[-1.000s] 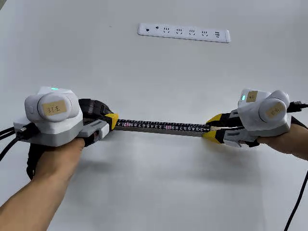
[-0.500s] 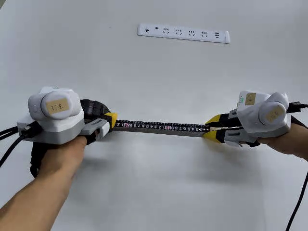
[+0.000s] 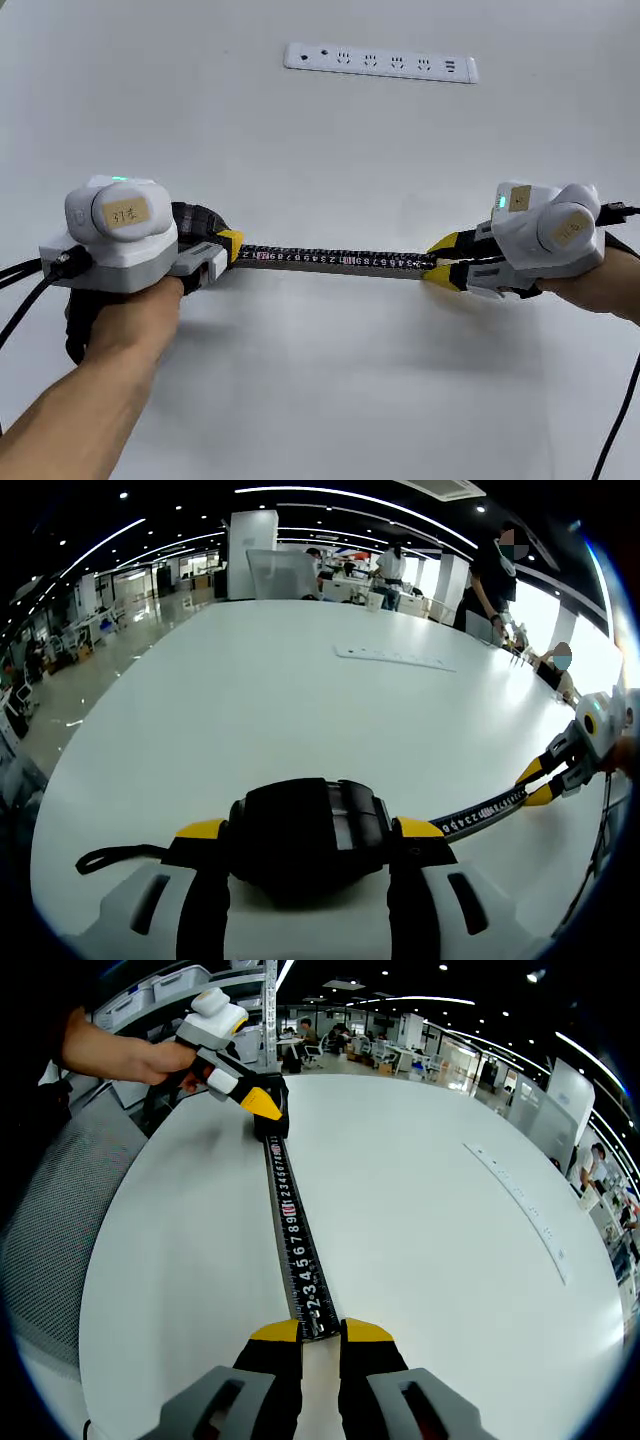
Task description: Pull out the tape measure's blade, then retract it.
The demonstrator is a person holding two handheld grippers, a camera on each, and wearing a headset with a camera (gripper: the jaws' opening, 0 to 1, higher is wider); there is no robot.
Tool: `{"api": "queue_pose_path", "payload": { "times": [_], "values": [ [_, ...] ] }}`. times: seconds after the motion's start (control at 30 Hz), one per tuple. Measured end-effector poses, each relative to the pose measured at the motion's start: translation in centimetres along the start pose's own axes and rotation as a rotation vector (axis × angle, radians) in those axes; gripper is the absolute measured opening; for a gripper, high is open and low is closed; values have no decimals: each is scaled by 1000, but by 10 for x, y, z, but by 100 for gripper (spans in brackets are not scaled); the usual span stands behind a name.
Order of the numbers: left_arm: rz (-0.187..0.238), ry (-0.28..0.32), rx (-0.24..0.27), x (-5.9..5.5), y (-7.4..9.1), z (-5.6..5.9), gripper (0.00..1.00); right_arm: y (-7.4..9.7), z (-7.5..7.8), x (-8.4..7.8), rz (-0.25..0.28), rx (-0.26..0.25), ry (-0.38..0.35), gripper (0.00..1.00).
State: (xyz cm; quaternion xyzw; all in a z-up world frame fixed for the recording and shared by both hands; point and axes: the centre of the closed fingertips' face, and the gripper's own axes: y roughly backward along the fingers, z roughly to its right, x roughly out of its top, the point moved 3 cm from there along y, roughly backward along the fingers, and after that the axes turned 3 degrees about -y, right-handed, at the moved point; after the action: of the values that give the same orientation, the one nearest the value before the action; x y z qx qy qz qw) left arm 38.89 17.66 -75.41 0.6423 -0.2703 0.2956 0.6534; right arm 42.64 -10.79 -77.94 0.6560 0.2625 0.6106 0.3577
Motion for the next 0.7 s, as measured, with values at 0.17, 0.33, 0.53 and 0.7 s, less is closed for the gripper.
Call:
{"api": "queue_pose_path", "payload": {
  "times": [0.17,0.33,0.53,0.7],
  "values": [
    [-8,-9,-3,0,0,0,57,0,1,-1,-1,-3,1,9],
    [-7,-9,-7,0,0,0,56,-2,2,-2,-1,-2,1,9],
    [-7,-1,-7,-1,0,-1,56,-2,2,-1,-5,-5,1,9],
    [-9,-1,-10,-1,0,-1,56,-2,2,-1,-7,-6,3,9]
  ]
}}
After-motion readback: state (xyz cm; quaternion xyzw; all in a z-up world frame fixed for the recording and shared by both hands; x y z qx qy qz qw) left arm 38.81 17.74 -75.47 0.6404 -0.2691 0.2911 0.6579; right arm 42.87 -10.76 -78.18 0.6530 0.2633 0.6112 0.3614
